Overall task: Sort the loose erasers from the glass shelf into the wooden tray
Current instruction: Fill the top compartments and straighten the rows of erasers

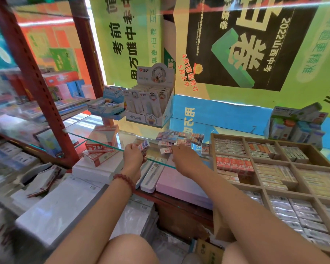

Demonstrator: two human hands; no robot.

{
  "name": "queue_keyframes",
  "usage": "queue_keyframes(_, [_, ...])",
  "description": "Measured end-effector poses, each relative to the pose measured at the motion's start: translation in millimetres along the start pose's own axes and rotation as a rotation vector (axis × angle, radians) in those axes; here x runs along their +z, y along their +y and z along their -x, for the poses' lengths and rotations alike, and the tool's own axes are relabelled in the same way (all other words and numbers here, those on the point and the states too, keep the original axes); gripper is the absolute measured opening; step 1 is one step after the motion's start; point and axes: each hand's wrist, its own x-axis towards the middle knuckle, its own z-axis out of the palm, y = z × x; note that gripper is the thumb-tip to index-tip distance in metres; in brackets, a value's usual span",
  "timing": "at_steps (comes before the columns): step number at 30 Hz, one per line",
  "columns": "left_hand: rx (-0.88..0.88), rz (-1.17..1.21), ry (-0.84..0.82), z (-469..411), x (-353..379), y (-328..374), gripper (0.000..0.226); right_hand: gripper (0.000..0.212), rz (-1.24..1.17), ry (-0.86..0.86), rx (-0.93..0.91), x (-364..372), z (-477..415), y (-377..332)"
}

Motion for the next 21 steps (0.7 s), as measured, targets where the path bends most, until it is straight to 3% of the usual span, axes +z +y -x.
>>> queue_keyframes(4, [0.026, -0.029, -0.024, 3.2, 1.7, -0.7, 0.025, 0.035, 0.124, 0.104, -0.031, -6.5, -0.3, 2.4])
queue_keyframes(8, [0.002, -0.044, -0.009, 0.9, 3.1, -1.6, 0.029, 0.025, 0.131, 0.066, -0.136, -6.6, 0.4, 1.1])
queue_keyframes(12, [-0.069, -0.012, -0.05, 6.5, 4.4, 3.5, 0.026, 0.021, 0.061, 0.041, -0.065, -15.9, 4.5, 2.7])
queue_keyframes(15, [-0.086, -0.02, -0.102, 12.7, 6.6, 7.3, 0.026, 0.027, -0.055, 0.03, -0.041, -32.2, 13.7, 9.0])
queue_keyframes(17, [-0.041, -0.054, -0.139, 16.1, 9.6, 10.4, 0.025, 0.029, -0.274, 0.096, -0.032, -50.5, 17.0, 15.1])
queue_keyframes(19, [0.03, -0.103, -0.183, 19.3, 14.1, 13.8, 0.025, 0.03, -0.495, 0.171, -0.081, -67.2, 17.7, 17.0])
queue_keyframes(21, [0.09, -0.152, -0.228, 25.7, 21.0, 19.8, 0.022, 0.03, -0.569, 0.212, -0.149, -74.4, 21.6, 15.2])
